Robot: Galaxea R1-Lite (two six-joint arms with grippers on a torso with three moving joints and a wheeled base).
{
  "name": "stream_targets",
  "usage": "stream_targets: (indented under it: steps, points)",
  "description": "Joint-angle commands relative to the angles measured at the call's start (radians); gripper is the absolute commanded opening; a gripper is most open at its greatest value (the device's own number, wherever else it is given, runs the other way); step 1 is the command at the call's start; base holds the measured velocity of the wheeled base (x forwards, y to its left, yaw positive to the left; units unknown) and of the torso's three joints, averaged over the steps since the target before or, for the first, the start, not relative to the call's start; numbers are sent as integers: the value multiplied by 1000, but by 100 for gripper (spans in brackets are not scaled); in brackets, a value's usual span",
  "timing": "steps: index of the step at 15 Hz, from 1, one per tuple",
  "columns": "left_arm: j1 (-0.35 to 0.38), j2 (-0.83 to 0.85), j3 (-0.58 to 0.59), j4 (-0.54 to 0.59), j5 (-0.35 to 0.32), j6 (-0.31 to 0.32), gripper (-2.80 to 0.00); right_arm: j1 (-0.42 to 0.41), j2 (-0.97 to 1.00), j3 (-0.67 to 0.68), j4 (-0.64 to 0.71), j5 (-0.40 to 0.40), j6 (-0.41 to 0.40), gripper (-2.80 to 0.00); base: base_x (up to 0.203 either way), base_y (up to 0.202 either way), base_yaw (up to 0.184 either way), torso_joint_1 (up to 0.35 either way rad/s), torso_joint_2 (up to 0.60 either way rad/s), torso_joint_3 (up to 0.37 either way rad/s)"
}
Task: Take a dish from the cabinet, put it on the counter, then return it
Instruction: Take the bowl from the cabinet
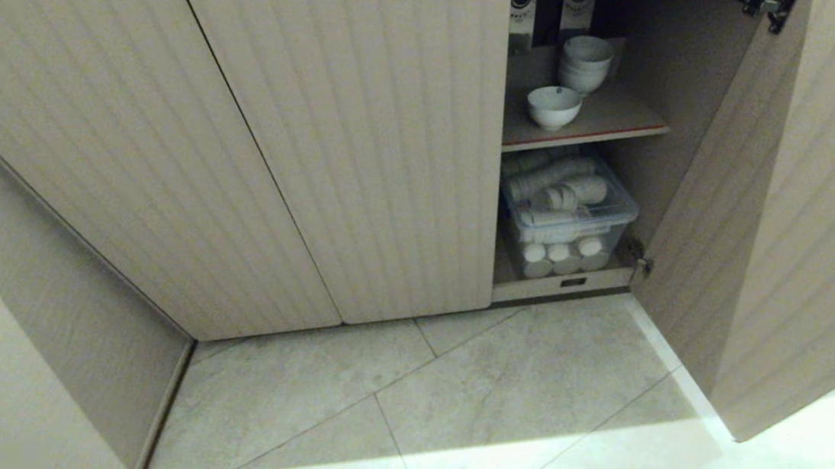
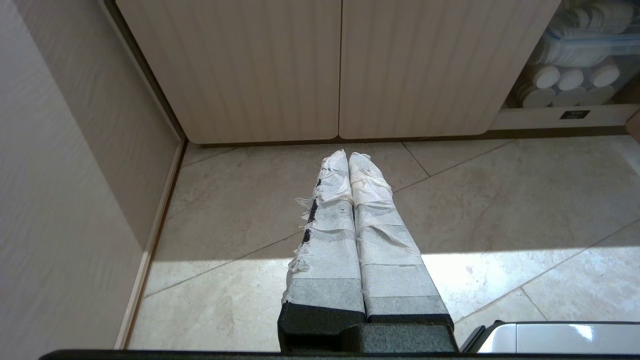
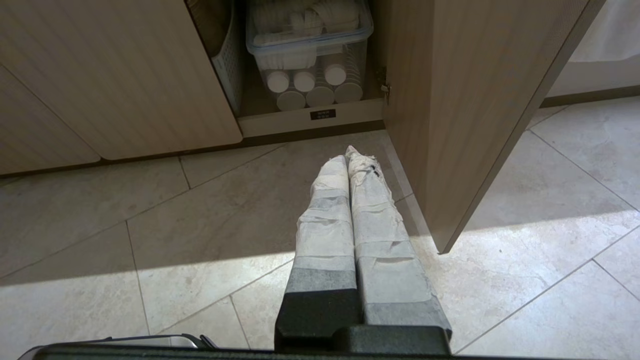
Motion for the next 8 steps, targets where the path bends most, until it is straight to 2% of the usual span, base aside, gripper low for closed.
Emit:
stream_targets:
  steps: [1, 8]
  points:
    - [0, 0, 0, 0, 0, 0, -280, 0, 1, 0, -1, -1, 0, -280, 0, 0, 0, 0, 0, 0]
    - [0, 0, 0, 0, 0, 0, -280, 0, 1, 0, -1, -1, 0, -280, 188, 0, 0, 2, 2, 4]
